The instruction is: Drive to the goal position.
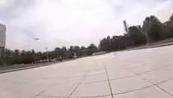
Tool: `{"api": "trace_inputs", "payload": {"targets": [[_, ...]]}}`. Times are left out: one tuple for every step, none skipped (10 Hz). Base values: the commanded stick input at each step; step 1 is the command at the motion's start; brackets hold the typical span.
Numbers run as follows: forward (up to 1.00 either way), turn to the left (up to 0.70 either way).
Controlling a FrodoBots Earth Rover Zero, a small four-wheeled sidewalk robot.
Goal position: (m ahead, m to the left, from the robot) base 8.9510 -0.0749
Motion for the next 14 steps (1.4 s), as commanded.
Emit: {"api": "trace_inputs", "payload": {"targets": [[0.70,0.00],[0.70,0.00],[0.70,0.00],[0.70,0.00],[0.70,0.00],[0.70,-0.12],[0.70,-0.24],[0.70,-0.28],[0.70,-0.13],[0.70,0.00],[0.70,0.00],[0.70,0.00],[0.70,0.00],[0.70,0.00]]}}
